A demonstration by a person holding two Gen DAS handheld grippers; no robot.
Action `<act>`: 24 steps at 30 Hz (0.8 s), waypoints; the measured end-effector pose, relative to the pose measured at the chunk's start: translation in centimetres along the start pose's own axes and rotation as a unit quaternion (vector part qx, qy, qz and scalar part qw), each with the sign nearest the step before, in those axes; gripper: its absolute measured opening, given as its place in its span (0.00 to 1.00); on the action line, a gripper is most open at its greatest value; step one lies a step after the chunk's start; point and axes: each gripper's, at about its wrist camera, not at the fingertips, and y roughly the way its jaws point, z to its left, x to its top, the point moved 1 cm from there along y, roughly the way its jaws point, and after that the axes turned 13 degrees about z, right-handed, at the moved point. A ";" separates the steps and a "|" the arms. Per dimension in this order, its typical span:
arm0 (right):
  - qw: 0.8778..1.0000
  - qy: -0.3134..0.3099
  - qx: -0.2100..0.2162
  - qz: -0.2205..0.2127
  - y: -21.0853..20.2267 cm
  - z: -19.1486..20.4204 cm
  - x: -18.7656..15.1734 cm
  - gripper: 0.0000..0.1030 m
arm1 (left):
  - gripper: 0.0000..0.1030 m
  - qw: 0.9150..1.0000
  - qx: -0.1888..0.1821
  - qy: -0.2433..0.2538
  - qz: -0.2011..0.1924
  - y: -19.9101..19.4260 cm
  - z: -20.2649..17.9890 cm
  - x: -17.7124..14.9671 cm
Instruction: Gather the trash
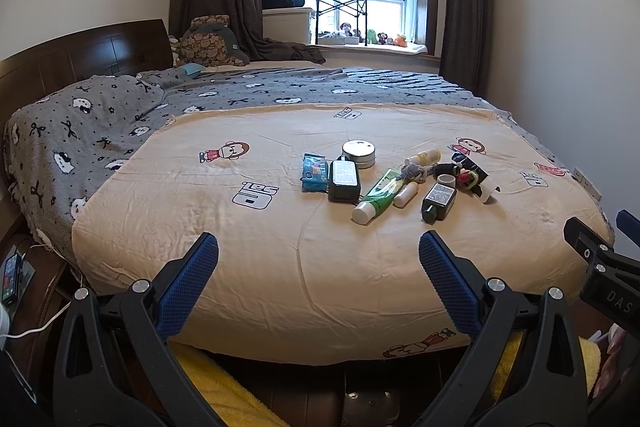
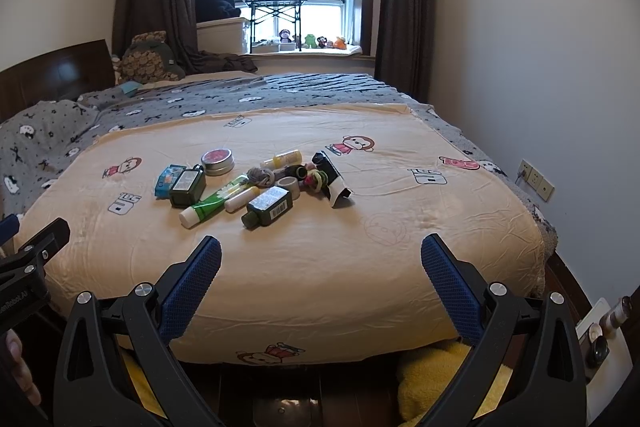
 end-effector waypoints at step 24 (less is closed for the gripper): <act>0.997 0.014 0.069 0.044 12.9 1.3 2.0 0.97 | 0.92 0.998 0.000 0.061 0.032 11.7 -0.4 1.3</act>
